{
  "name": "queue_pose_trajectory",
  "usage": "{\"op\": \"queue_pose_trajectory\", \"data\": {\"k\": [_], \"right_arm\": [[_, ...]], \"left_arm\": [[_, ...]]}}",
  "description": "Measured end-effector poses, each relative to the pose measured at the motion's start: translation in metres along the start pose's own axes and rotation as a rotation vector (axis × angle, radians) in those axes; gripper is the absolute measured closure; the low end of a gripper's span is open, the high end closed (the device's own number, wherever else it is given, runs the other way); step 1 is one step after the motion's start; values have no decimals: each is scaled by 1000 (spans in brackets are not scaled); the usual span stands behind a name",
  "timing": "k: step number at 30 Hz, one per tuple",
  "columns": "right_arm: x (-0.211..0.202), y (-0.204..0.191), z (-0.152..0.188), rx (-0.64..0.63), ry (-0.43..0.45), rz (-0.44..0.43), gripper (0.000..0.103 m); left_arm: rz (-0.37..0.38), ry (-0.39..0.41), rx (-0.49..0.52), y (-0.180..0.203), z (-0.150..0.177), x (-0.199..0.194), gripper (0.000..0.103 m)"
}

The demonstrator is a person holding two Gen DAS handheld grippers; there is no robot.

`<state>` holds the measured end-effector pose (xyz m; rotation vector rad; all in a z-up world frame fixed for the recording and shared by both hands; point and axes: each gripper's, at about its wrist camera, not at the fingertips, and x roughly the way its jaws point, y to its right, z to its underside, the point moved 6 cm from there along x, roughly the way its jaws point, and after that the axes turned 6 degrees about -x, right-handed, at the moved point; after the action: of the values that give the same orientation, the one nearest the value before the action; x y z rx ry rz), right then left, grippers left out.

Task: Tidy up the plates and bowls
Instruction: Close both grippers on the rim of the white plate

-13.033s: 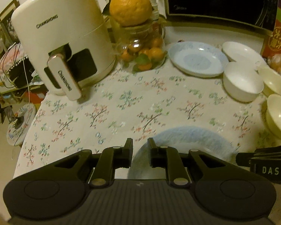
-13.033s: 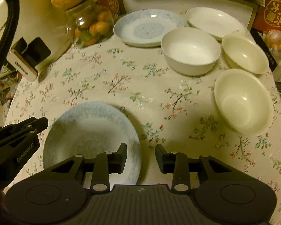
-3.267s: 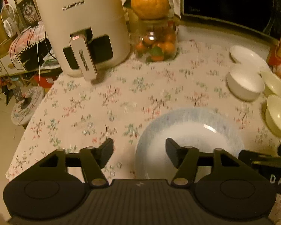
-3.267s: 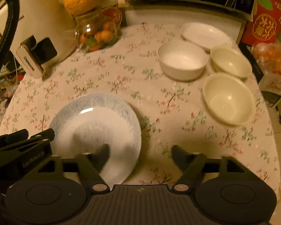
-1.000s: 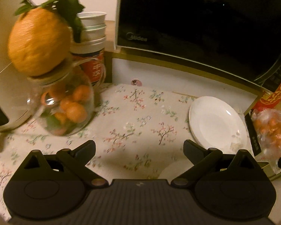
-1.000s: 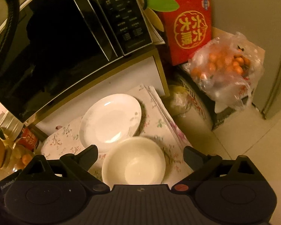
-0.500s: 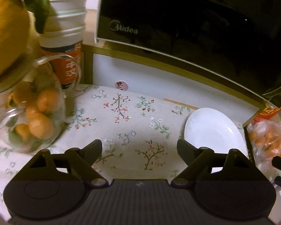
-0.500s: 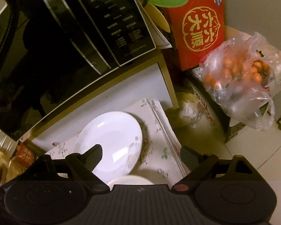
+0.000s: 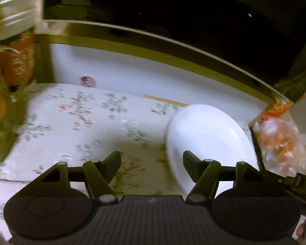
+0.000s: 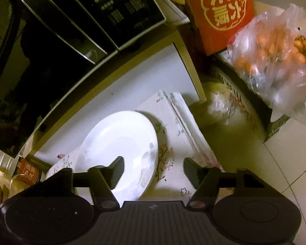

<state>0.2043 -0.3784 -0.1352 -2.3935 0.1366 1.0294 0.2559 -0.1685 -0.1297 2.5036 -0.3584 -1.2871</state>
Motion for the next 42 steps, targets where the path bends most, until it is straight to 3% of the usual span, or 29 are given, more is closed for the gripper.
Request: {"op": "queue_pose_trajectory", "data": {"k": [4, 11, 15, 23, 37, 42], "right_arm": [[6, -3, 4, -1, -13, 0, 56], [17, -7, 10, -18, -42, 6, 66], [23, -12, 13, -28, -54, 5, 70], [31, -26, 21, -95, -56, 59, 86], [26, -25, 17, -28, -56, -9, 87], [20, -27, 15, -11, -49, -35, 87]], "left_arm": [[-4, -33, 10, 2, 6, 10, 57], [23, -49, 3, 7, 5, 21, 72], [65, -61, -21, 9, 5, 24, 91], [54, -49, -54, 9, 5, 21, 92], [58, -41, -50, 9, -1, 2, 94], [67, -2, -22, 15, -6, -17, 93]]}}
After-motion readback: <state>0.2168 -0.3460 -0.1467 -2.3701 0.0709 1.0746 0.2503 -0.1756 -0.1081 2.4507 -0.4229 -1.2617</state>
